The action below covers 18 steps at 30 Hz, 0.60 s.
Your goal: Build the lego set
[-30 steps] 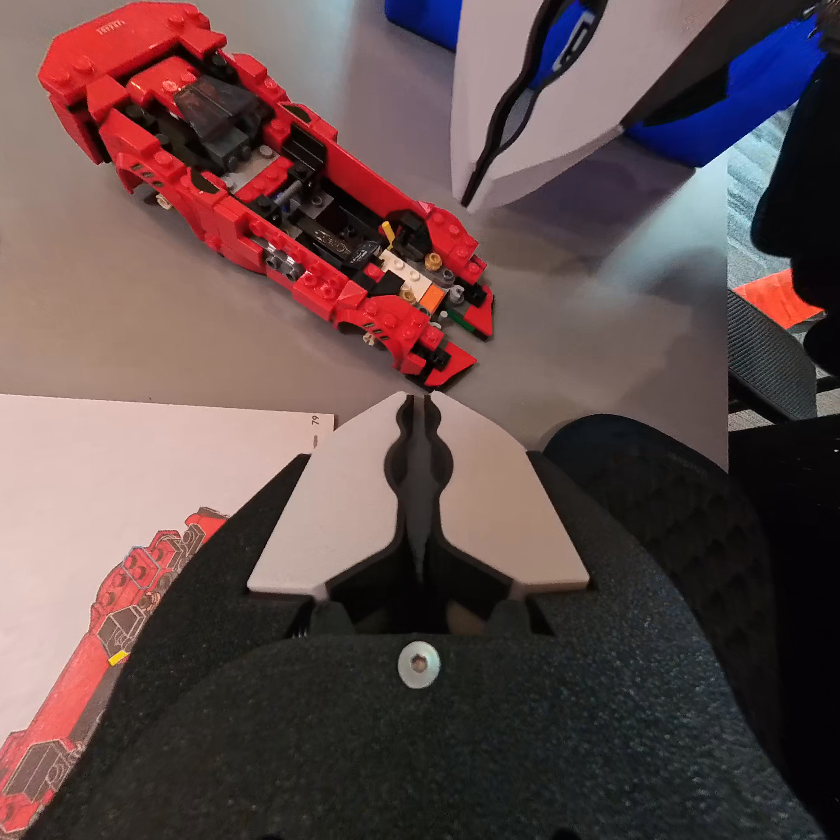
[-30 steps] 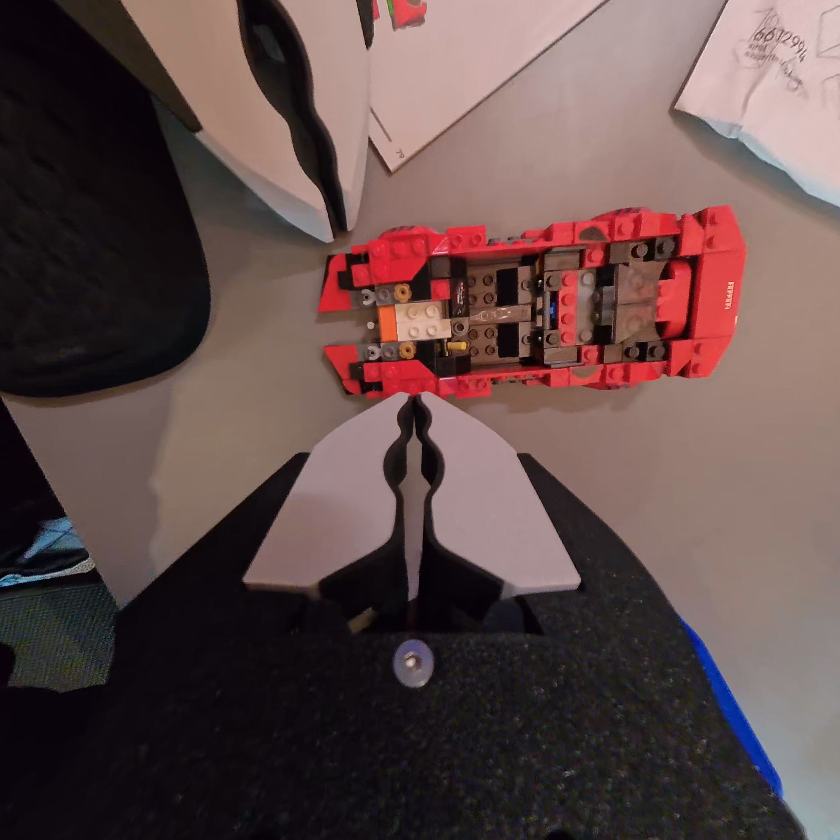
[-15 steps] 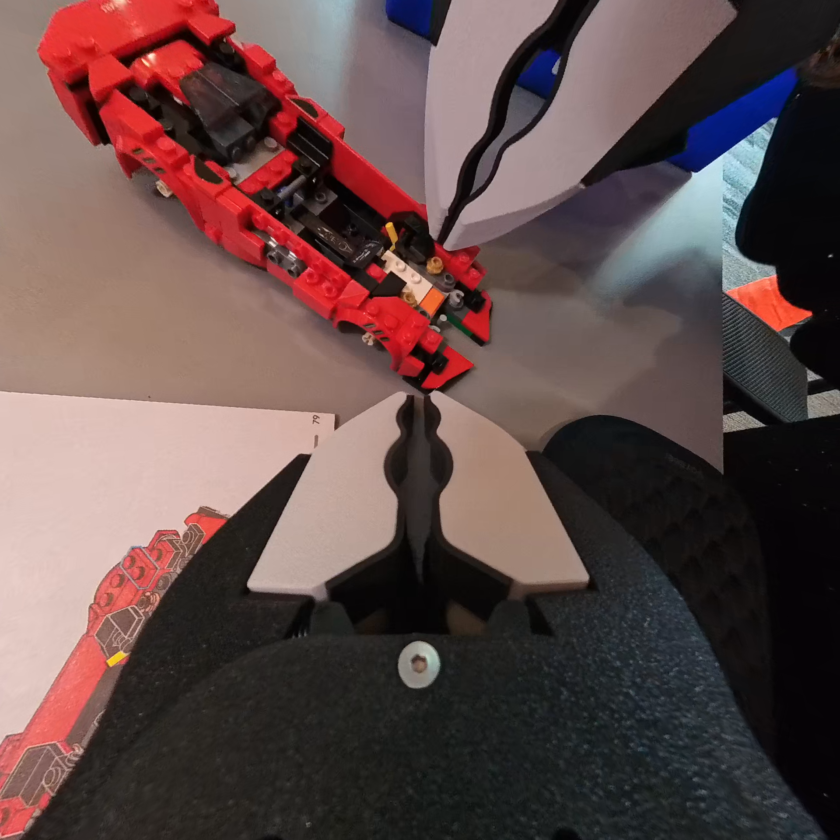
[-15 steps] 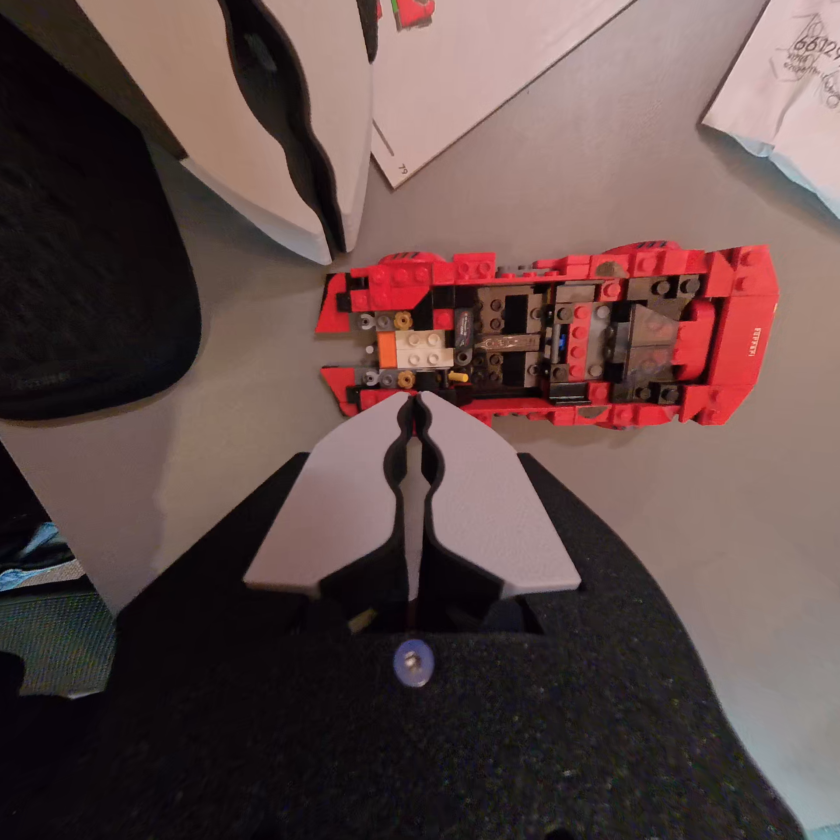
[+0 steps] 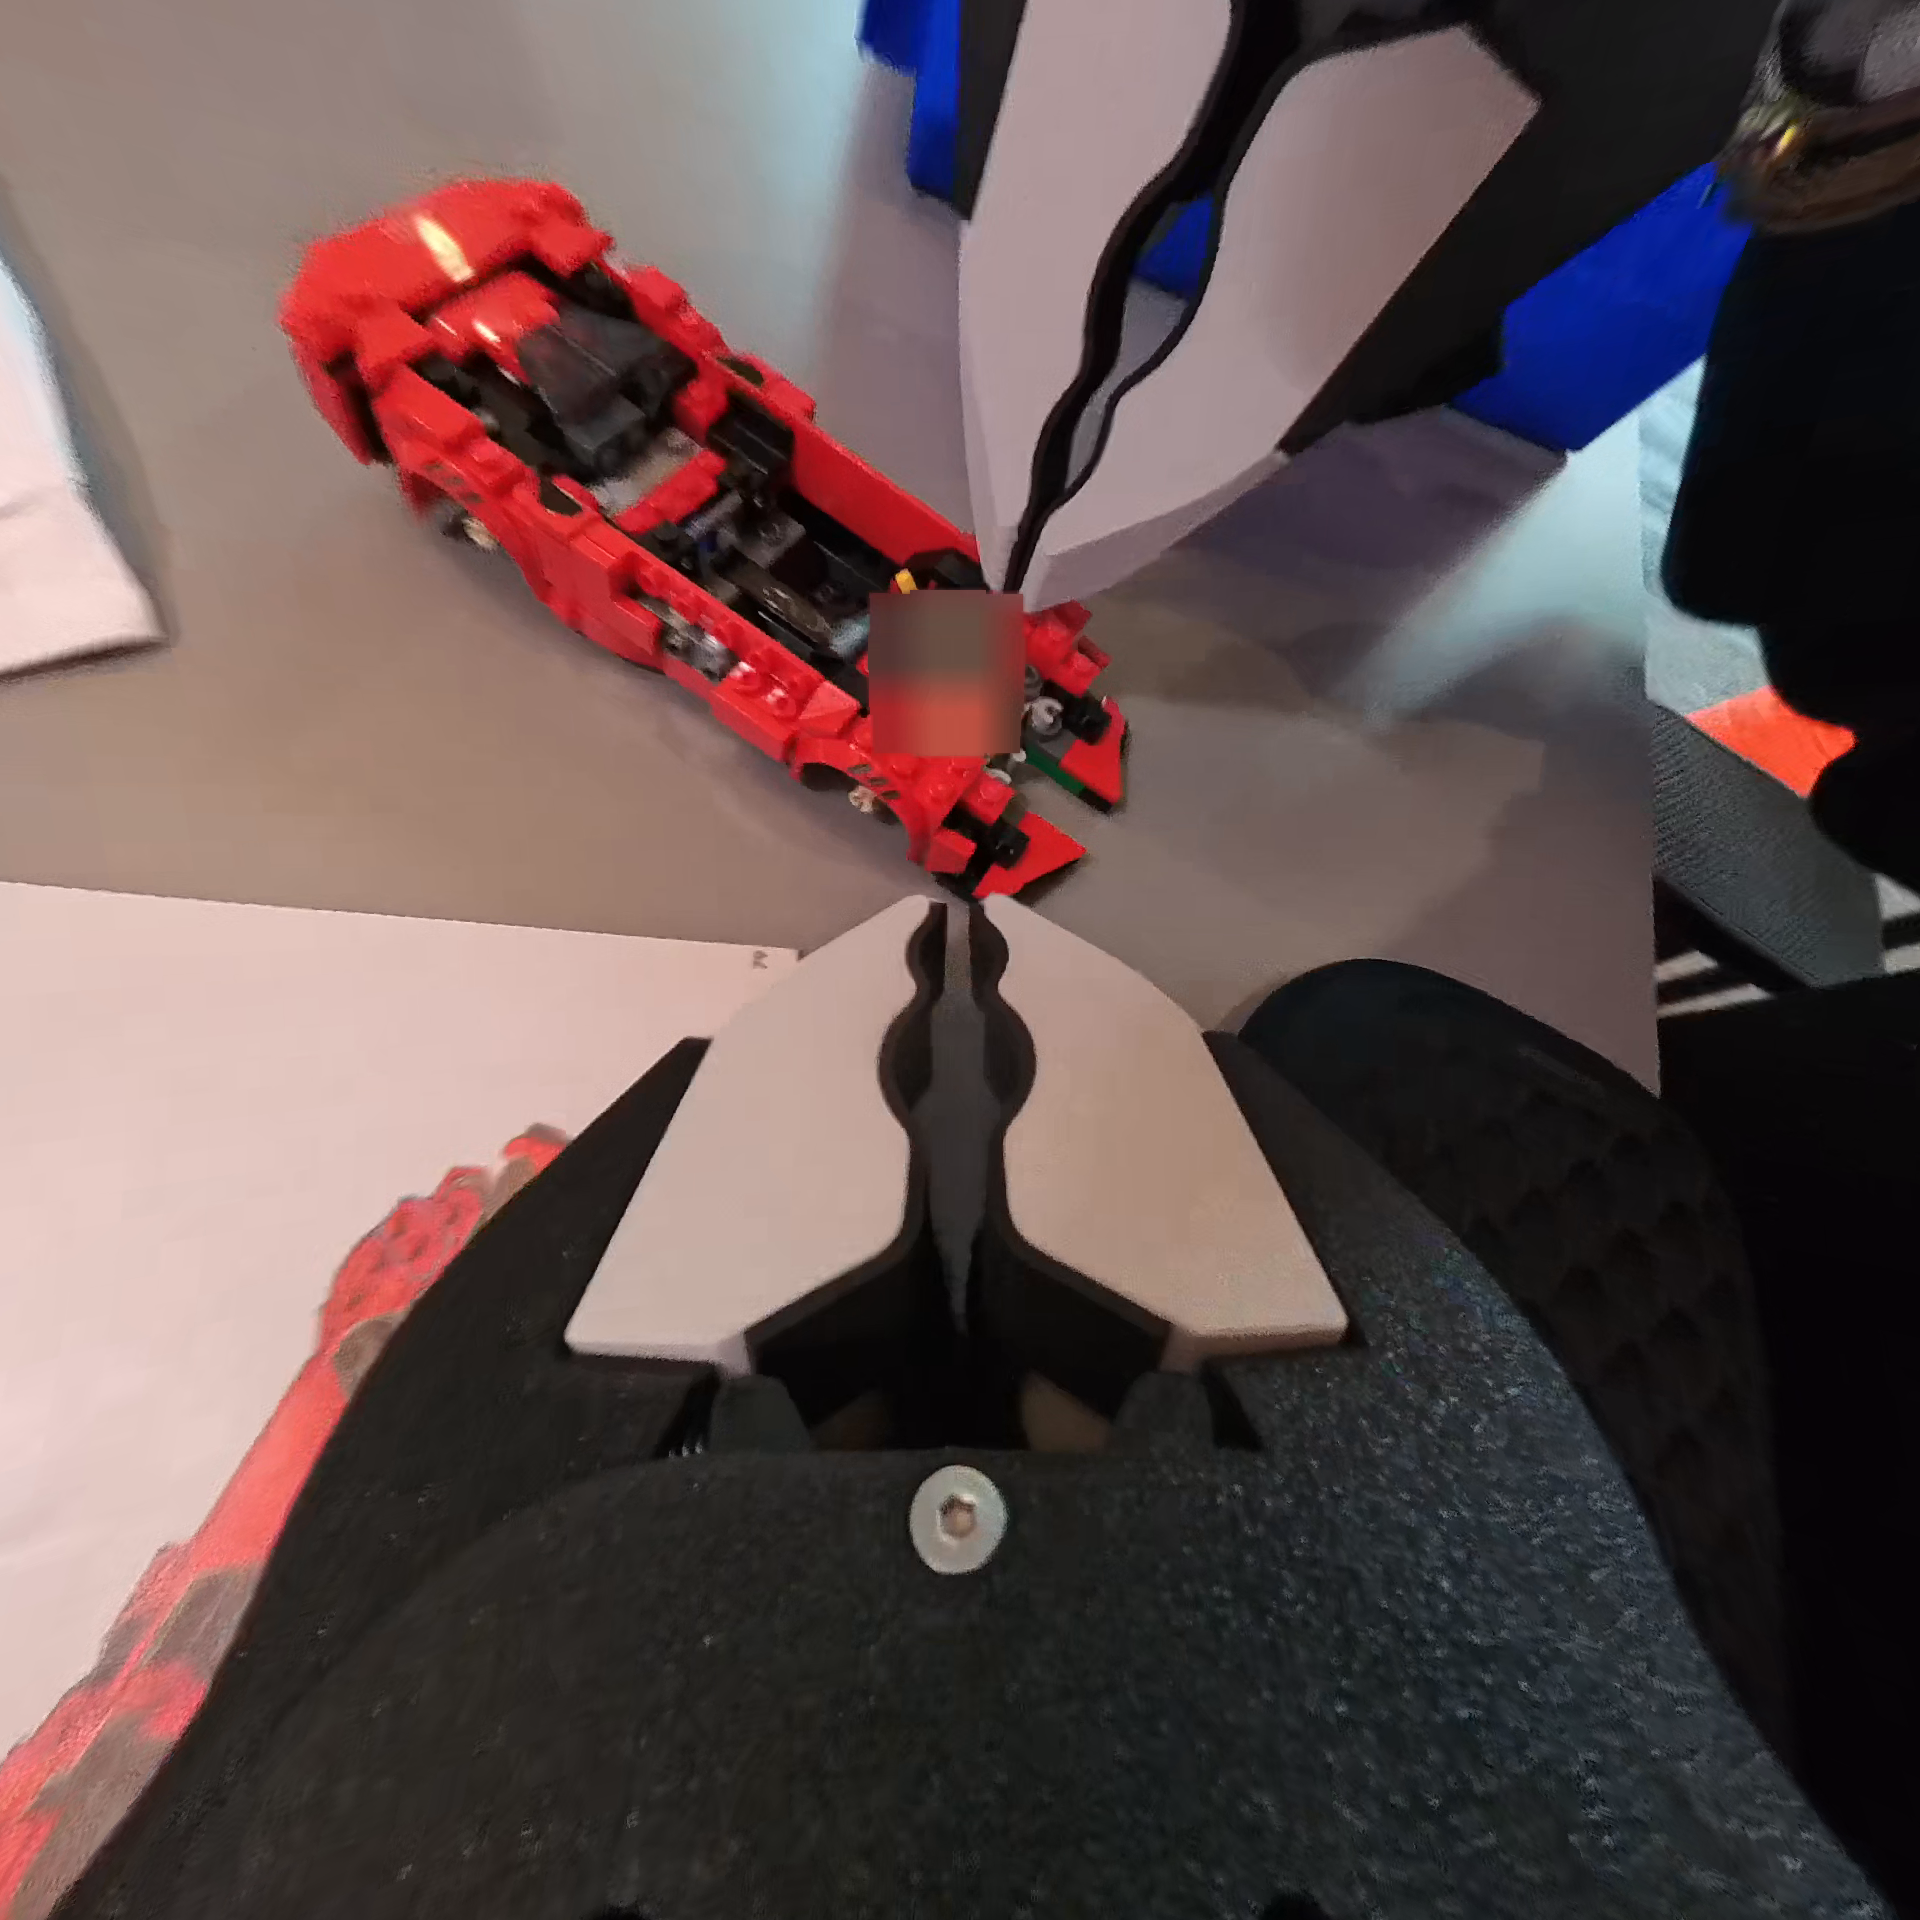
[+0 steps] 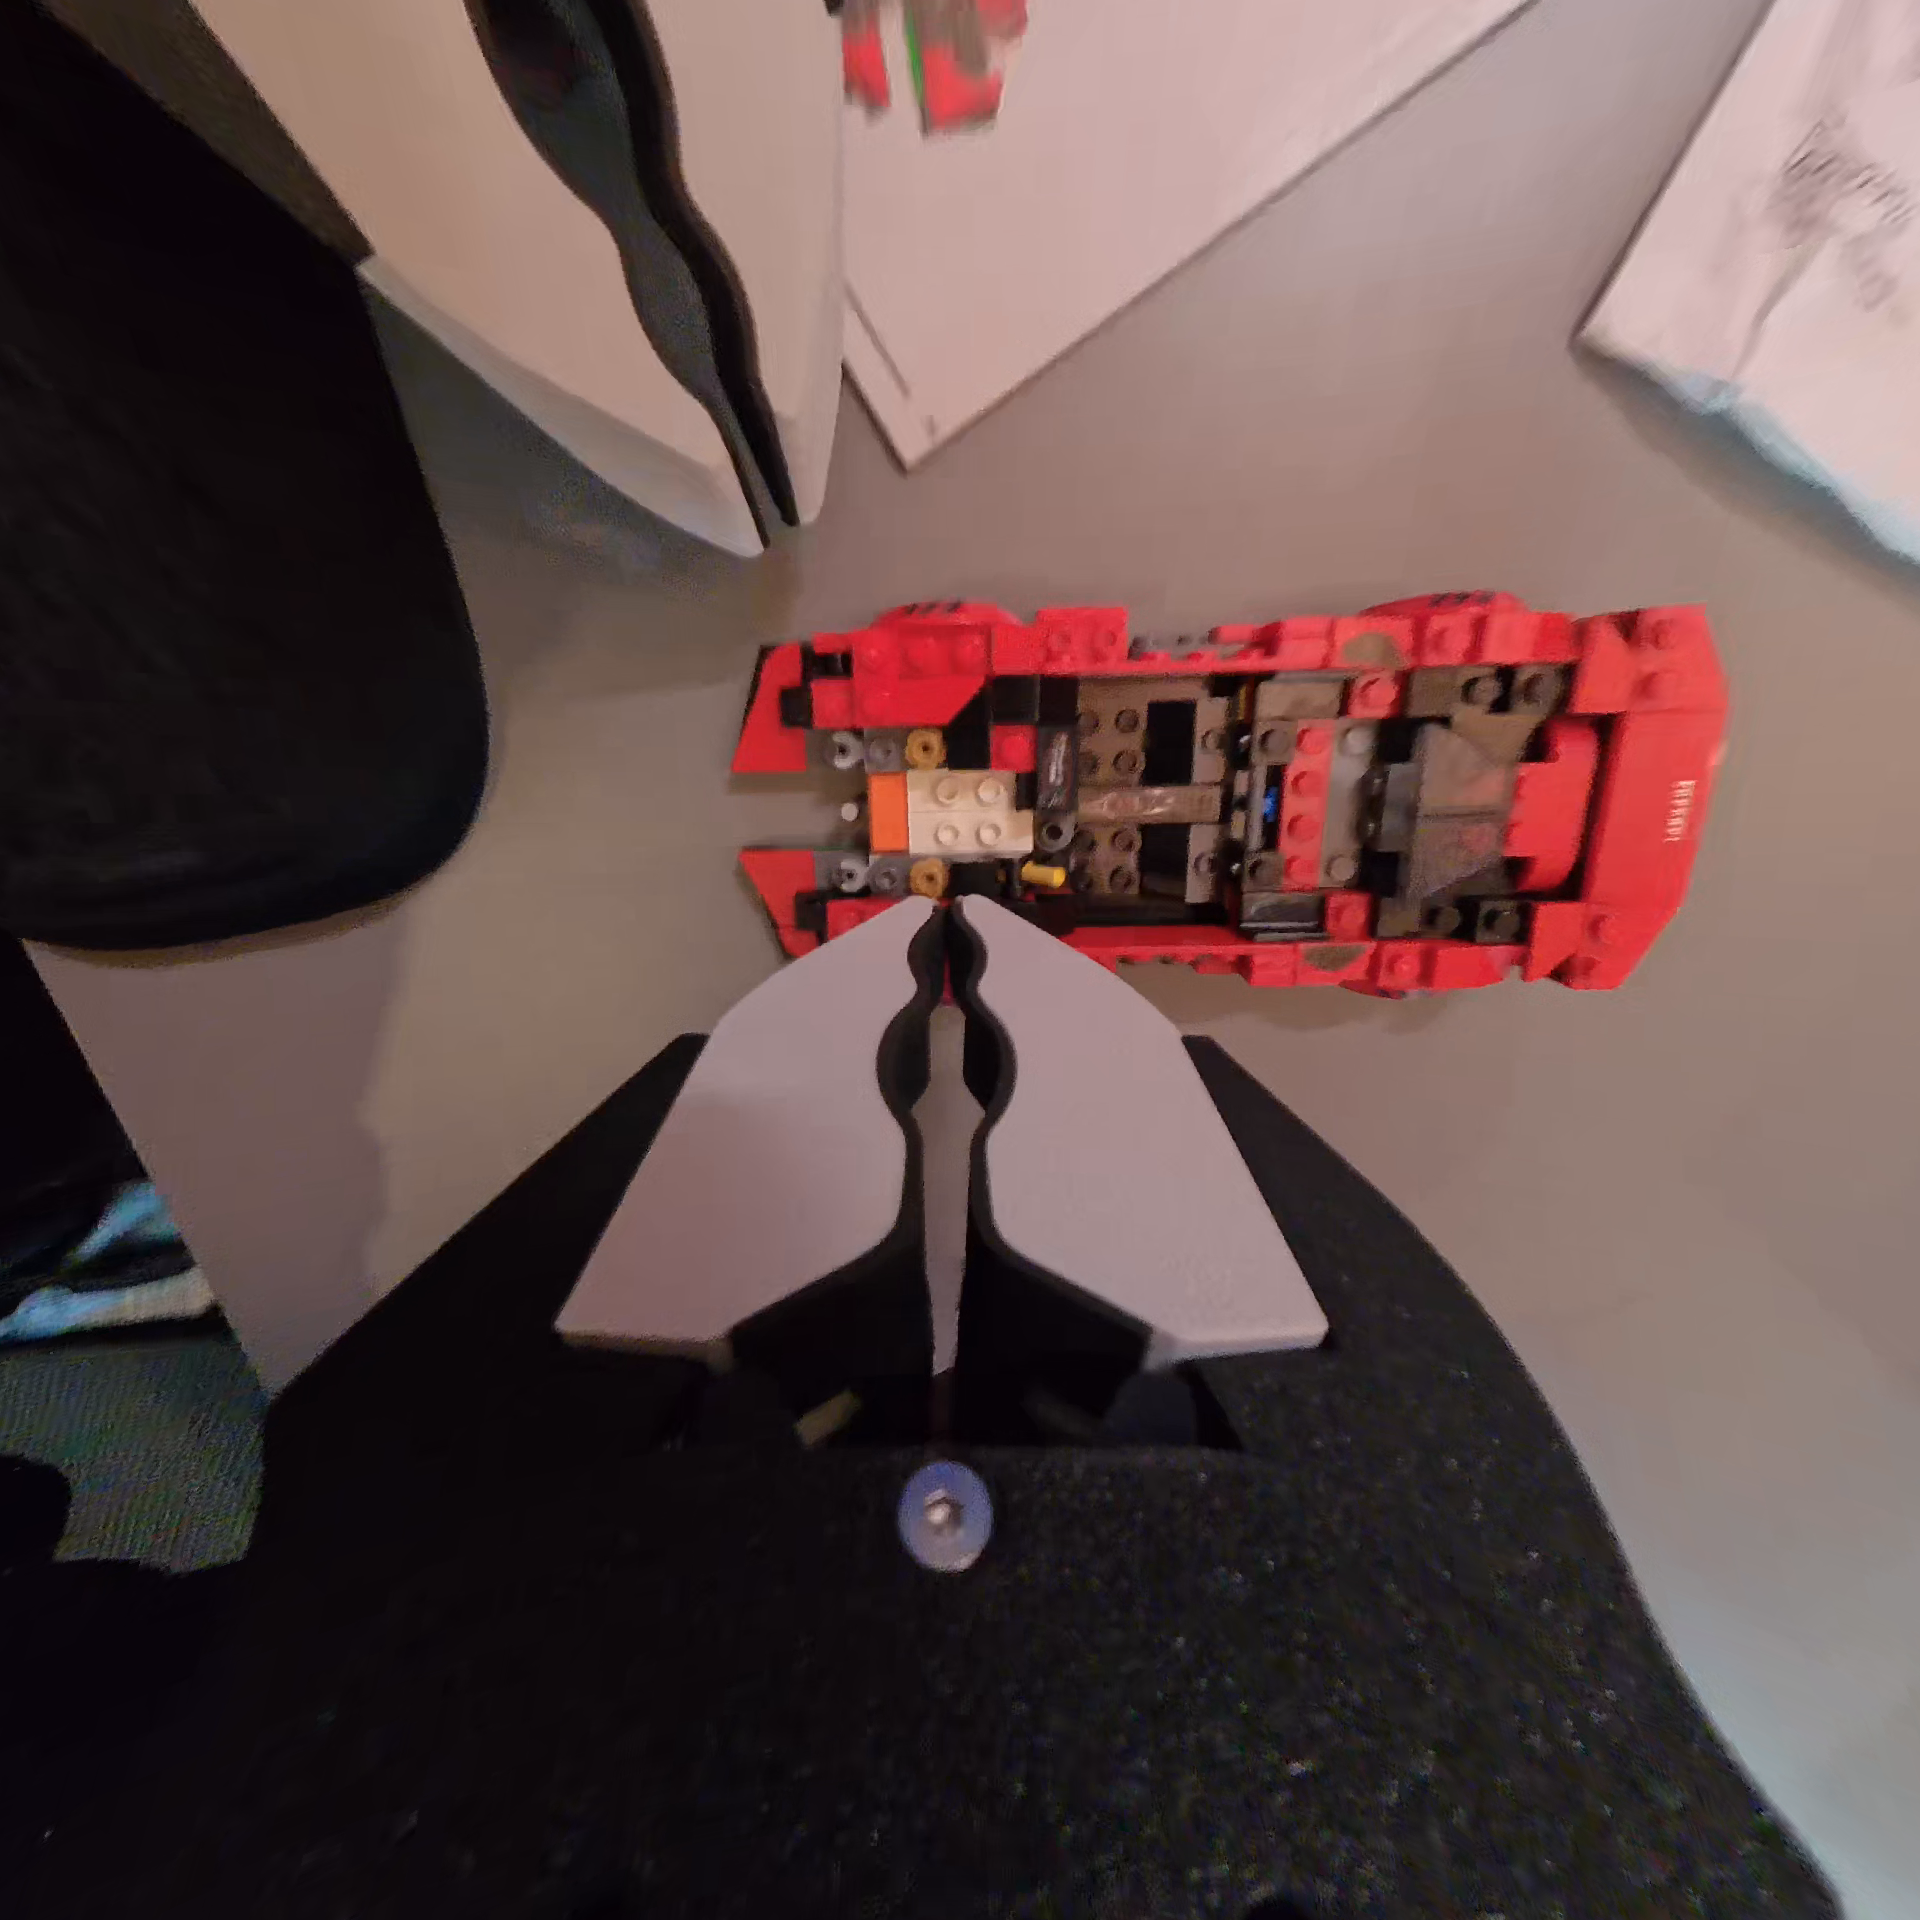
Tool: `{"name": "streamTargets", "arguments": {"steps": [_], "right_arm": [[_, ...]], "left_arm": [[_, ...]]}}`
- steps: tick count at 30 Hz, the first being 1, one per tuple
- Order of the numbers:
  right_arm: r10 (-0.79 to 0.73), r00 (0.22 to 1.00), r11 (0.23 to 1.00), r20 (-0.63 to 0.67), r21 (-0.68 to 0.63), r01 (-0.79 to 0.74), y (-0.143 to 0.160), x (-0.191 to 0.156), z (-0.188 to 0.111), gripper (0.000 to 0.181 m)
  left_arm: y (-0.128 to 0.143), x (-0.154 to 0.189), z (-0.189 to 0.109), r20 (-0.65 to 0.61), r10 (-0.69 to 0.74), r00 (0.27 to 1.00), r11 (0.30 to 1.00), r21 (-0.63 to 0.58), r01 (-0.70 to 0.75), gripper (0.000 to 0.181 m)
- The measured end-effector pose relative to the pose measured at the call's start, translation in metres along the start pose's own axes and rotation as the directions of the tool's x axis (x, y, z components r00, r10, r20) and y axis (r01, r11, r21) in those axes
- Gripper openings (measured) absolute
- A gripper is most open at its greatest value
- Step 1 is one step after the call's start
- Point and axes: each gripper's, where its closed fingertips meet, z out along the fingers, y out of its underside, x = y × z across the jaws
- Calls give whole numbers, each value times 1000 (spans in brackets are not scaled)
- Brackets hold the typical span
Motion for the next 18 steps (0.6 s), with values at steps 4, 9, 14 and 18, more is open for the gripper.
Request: {"name": "streamTargets", "arguments": {"steps": [4,9,14,18], "right_arm": [[114,989,903,-95,426,-63,-40,17,-43,0],[289,952,677,-103,725,-128,-66,20,-79,4],[328,926,738,-188,663,-126,-64,10,-54,40],[399,905,705,-148,681,-199,-62,11,-47,55]], "left_arm": [[-17,-16,-42,76,-47,996,990,136,36,5],[-16,-53,-100,203,-179,963,957,262,123,6],[-4,-81,-153,359,-274,892,929,341,148,19],[8,-92,-184,479,-276,833,930,351,106,45]]}}
